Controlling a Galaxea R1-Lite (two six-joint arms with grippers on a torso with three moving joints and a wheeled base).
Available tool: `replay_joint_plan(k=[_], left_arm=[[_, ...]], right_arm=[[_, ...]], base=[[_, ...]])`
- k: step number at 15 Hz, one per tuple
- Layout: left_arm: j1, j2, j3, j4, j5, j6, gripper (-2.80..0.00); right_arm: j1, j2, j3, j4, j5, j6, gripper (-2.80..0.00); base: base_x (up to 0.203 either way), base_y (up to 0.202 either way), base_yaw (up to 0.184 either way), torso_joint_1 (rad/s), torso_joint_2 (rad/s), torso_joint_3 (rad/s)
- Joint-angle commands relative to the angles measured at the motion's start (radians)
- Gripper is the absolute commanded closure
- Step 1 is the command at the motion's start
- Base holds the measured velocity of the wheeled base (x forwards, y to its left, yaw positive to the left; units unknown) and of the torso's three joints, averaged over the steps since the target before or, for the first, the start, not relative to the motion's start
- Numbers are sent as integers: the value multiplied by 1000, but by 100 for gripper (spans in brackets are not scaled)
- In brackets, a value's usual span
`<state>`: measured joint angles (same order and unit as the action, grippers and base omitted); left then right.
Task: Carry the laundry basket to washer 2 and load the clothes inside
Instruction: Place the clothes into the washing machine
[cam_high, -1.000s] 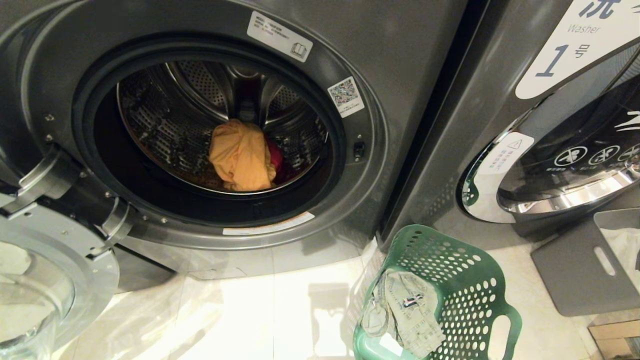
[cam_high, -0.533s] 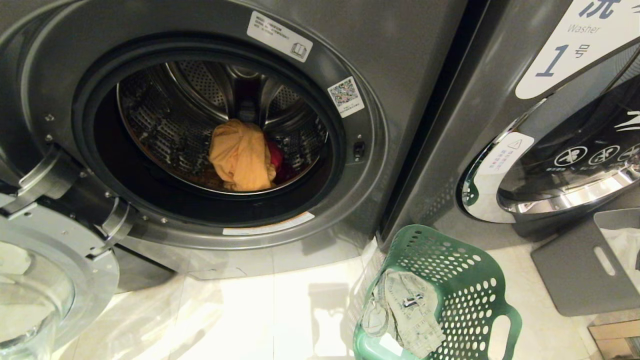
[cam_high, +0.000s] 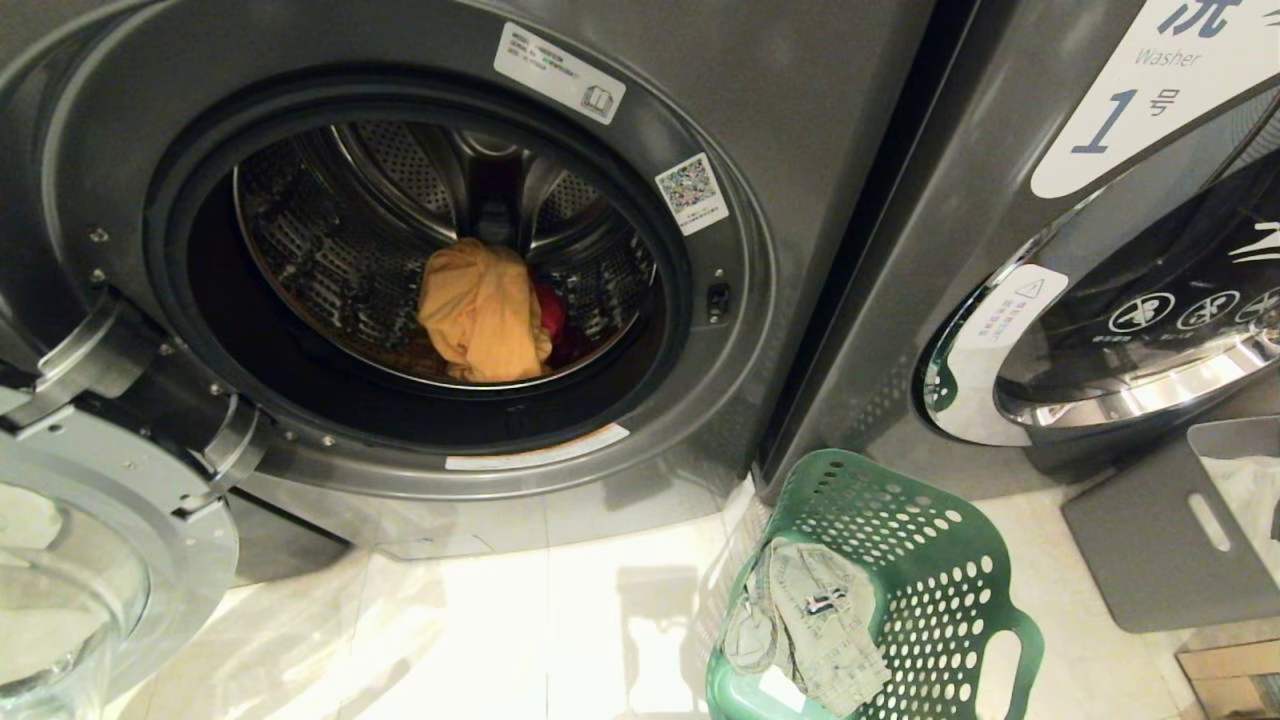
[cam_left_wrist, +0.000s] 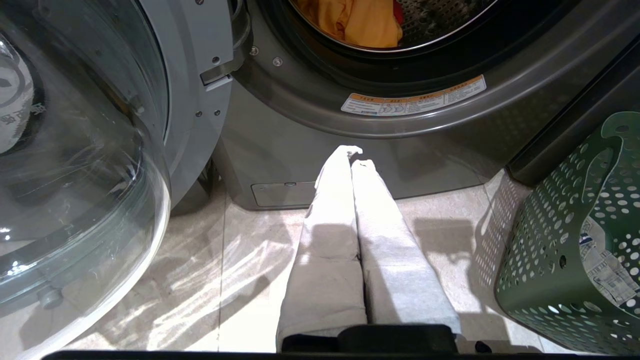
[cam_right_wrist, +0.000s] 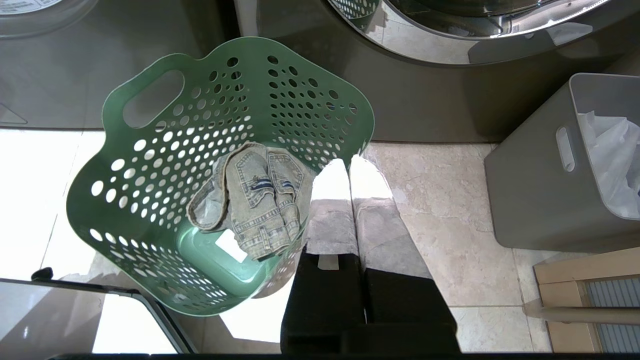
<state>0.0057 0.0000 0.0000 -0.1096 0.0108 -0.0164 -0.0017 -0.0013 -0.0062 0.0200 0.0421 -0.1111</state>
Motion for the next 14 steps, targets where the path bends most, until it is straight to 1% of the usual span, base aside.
replay_joint_plan(k=[1,14], left_arm=[[0,0,40,-1,0,0,0],[0,0,40,-1,1,0,0]], right_arm=[[0,0,0,0,1,-1,0],[0,0,0,0,1,-2,0]], base=[[0,0,0,0,0,0],[0,0,0,0,0,0]])
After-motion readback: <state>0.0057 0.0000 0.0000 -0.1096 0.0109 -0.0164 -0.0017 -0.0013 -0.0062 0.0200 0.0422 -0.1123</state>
